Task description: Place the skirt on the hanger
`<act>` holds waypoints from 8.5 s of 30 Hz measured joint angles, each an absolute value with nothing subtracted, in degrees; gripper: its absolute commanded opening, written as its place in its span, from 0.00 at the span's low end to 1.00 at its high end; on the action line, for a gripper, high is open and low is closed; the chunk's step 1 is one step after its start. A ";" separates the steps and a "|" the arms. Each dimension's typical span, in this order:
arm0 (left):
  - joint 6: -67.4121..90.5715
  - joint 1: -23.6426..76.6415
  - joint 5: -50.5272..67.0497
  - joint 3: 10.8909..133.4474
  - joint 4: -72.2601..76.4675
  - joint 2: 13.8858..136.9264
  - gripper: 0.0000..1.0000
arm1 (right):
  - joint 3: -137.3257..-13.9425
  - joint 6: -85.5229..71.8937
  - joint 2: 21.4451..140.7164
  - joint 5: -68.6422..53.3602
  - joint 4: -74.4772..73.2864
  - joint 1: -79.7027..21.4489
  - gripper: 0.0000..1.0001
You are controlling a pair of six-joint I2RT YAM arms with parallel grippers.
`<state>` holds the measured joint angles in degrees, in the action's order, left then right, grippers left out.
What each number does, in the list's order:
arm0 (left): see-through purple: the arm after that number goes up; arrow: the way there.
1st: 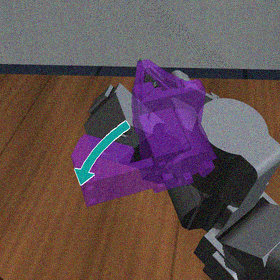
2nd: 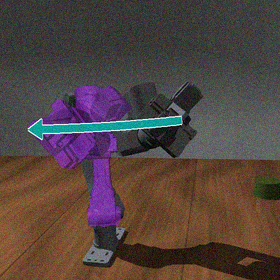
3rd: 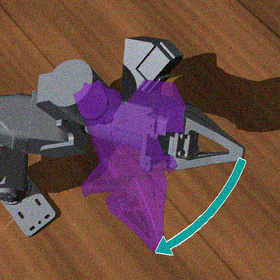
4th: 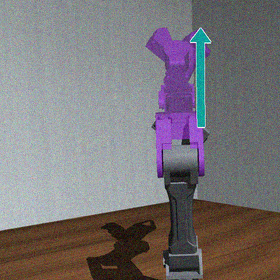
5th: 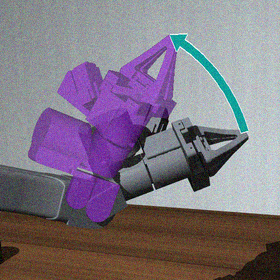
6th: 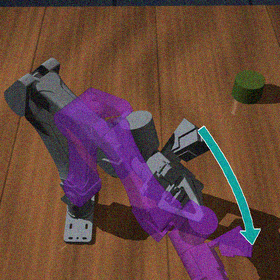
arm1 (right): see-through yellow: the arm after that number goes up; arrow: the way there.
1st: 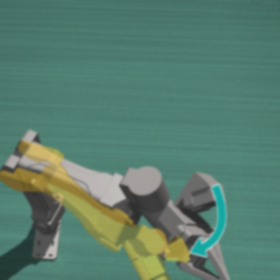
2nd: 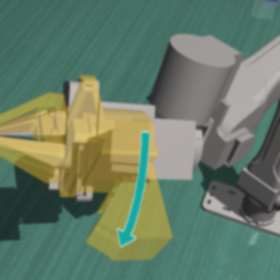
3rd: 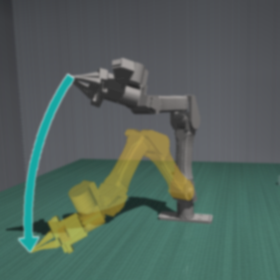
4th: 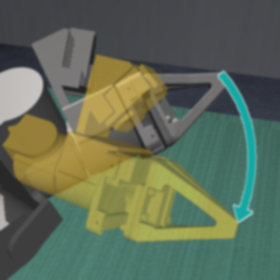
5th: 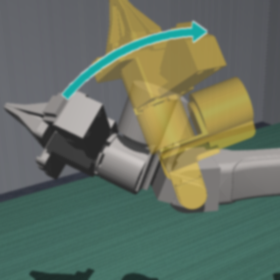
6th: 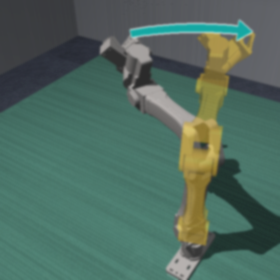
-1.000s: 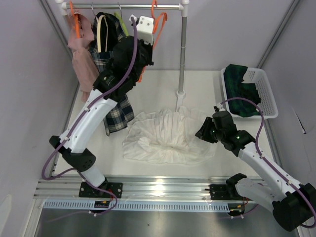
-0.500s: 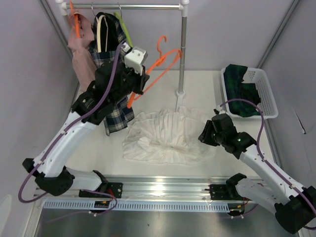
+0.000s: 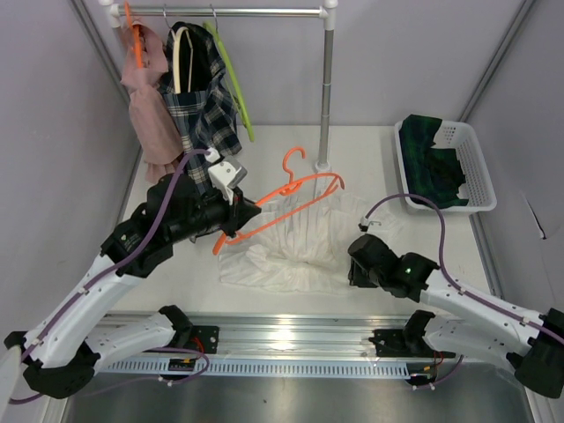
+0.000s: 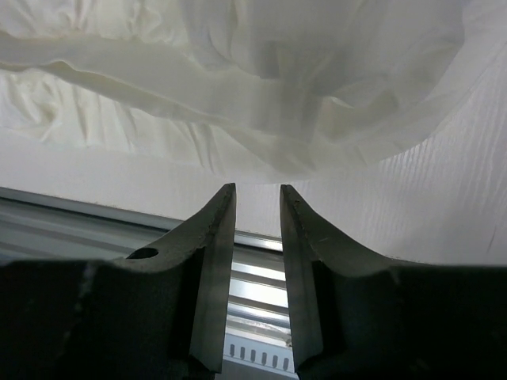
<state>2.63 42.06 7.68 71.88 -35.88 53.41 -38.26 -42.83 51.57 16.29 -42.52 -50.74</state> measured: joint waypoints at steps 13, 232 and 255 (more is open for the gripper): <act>5.17 42.65 12.27 66.02 -38.06 45.84 0.00 | -37.47 -47.37 58.39 25.36 -42.44 -54.43 0.49; -2.04 58.50 6.87 52.31 -34.48 43.53 0.00 | -49.93 -36.82 65.34 21.93 -42.70 -43.48 0.00; -2.04 59.40 6.55 52.31 -30.48 50.89 0.00 | -53.54 -36.84 62.39 21.54 -46.94 -44.95 0.00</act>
